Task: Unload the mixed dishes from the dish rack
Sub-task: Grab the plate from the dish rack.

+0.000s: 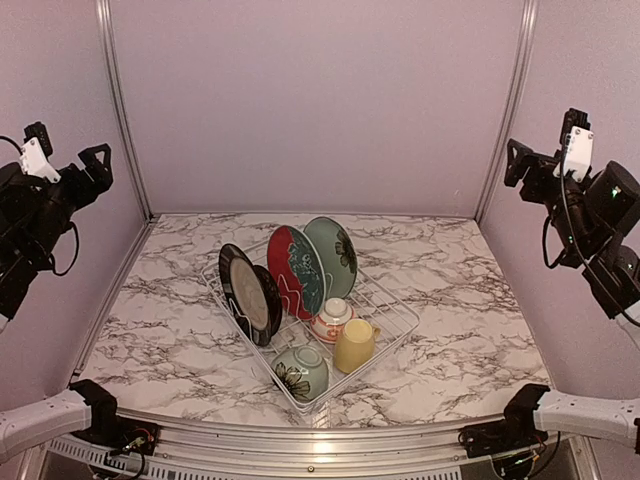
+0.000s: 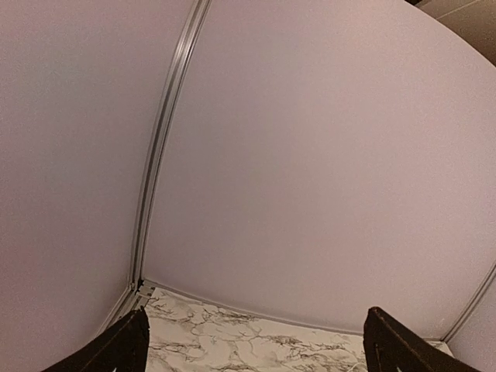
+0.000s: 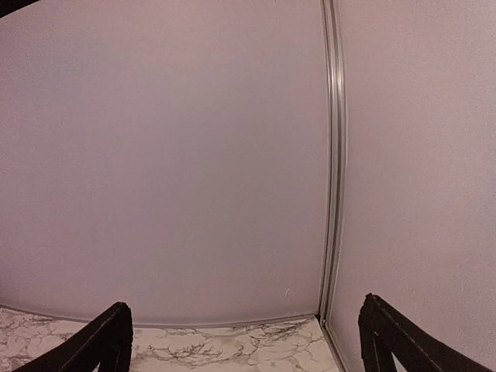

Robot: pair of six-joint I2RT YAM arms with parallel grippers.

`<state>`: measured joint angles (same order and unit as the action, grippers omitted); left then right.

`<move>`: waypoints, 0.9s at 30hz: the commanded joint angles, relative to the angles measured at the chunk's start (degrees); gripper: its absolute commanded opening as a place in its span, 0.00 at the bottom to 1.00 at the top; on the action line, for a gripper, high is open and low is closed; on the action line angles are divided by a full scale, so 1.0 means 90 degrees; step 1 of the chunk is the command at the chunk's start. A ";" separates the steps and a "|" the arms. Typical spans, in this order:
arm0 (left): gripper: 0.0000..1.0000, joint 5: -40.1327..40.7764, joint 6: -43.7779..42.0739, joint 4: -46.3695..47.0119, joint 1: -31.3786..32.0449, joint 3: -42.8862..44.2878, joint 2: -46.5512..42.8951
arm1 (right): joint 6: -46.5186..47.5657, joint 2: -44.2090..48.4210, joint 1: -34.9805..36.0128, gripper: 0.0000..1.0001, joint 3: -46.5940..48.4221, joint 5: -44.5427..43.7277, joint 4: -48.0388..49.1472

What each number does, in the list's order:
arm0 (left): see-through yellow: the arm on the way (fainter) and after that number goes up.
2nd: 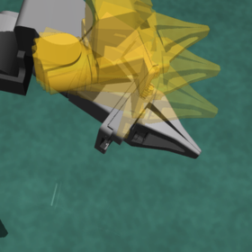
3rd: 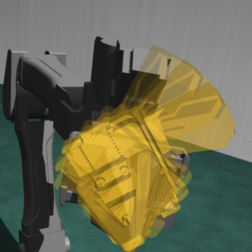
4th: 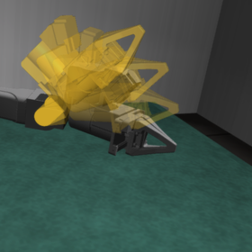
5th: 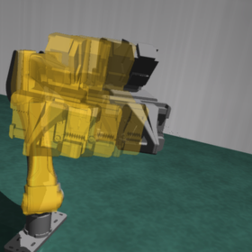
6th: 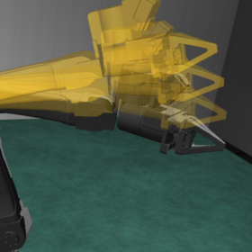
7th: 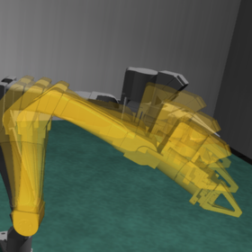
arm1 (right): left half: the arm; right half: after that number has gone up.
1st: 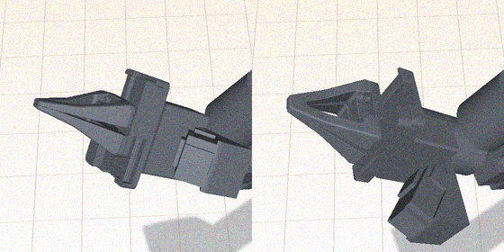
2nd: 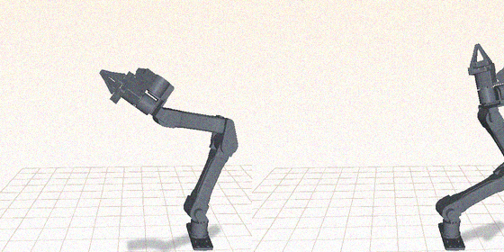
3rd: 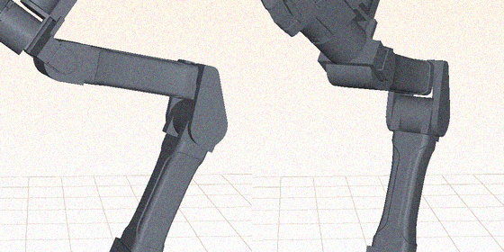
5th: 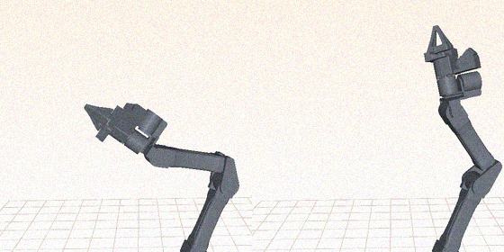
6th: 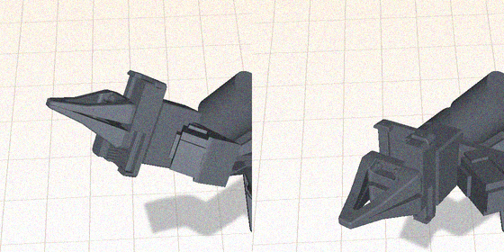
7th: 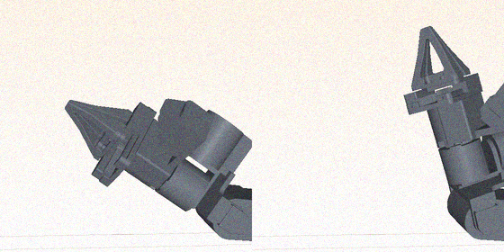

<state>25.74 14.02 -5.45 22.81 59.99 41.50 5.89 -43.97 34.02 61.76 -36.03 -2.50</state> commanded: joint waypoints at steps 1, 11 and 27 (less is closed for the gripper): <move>0.99 -0.0655 0.0314 -0.0423 -0.0709 -0.0191 -0.0314 | -0.0590 0.0024 -0.0450 0.99 -0.0034 0.0157 -0.0453; 0.99 -0.1503 0.0712 -0.1376 -0.1935 -0.0334 -0.0628 | -0.1323 -0.0358 -0.1181 0.98 -0.0012 0.0281 -0.1383; 0.99 -0.2364 0.1032 -0.2298 -0.2346 -0.0686 -0.0504 | -0.1994 -0.0936 -0.1487 0.98 -0.0662 0.3097 -0.1651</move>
<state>7.27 22.20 -23.62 2.17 56.10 36.45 -9.76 -51.37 21.52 55.53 -16.82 -17.45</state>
